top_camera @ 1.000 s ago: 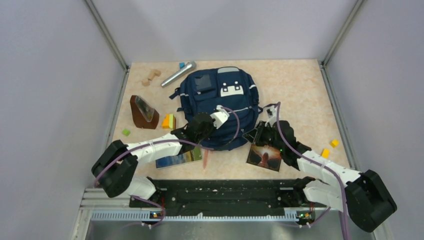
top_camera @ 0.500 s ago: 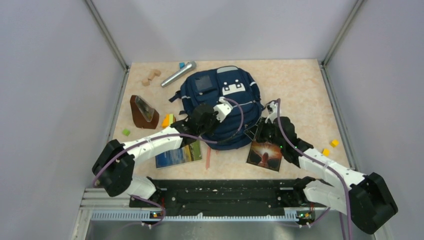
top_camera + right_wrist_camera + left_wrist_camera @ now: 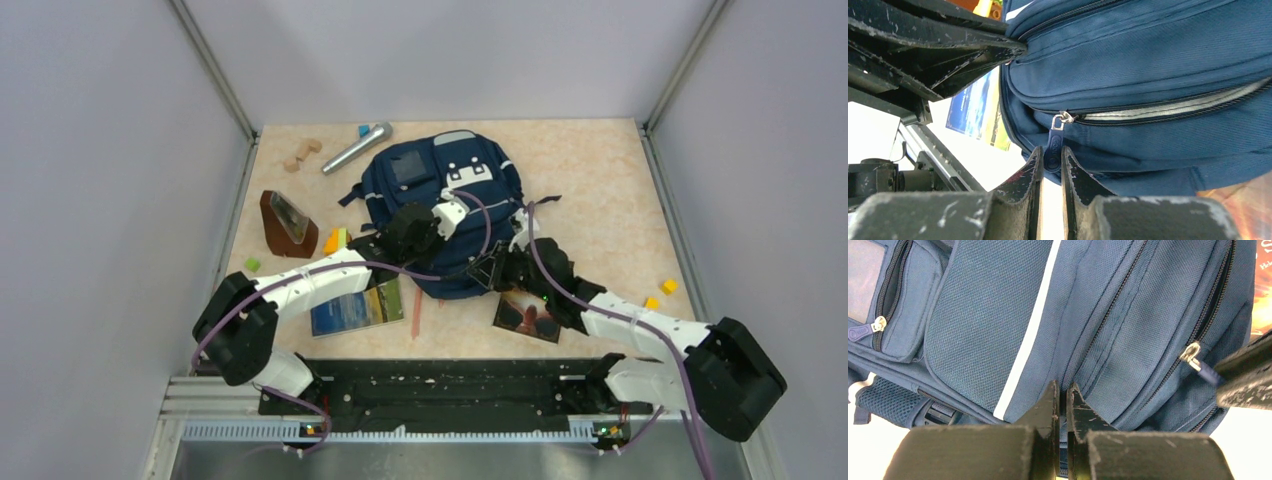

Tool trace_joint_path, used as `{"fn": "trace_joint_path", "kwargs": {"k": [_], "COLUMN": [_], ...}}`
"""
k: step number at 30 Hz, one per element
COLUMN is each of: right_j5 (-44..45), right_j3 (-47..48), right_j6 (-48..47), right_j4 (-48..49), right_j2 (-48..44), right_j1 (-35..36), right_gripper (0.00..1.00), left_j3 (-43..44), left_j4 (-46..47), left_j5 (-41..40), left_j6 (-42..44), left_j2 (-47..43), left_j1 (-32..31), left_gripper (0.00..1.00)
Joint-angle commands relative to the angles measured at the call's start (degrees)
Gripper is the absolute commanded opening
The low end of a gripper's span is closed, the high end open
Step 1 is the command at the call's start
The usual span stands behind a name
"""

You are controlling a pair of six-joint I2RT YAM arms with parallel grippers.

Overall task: Pack the student bag
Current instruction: Unzip the student bag at the center of the board.

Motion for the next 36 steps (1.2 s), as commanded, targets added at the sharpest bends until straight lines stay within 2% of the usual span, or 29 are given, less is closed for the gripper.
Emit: {"fn": "trace_joint_path", "kwargs": {"k": [1, 10, 17, 24, 30, 36], "right_j5": [1.38, 8.52, 10.45, 11.9, 12.61, 16.4], "right_j3": [1.83, 1.56, 3.29, 5.12, 3.65, -0.23], "right_j6": [1.54, 1.97, 1.56, 0.76, -0.87, -2.29], "right_j4": [8.46, 21.85, 32.7, 35.35, 31.47, 22.84], "right_j2": [2.49, 10.49, 18.69, 22.14, 18.24, 8.58], "right_j1": [3.88, 12.43, 15.81, 17.93, 17.91, 17.91], "right_gripper": [0.0, 0.0, 0.0, 0.0, 0.24, 0.44], "left_j3": [3.99, 2.87, 1.31, 0.23, -1.46, -1.76], "left_j4": [10.28, 11.99, 13.53, 14.18, 14.36, 14.27], "left_j5": [3.21, 4.05, 6.88, 6.92, 5.71, 4.85], "left_j6": [-3.04, -3.77, -4.64, -5.25, -5.15, -4.31], "left_j2": [-0.75, -1.77, -3.37, -4.76, -5.82, -5.93], "left_j1": [-0.03, 0.14, 0.64, 1.06, 1.5, 1.71], "left_gripper": [0.0, 0.0, 0.0, 0.0, 0.0, 0.0]}}
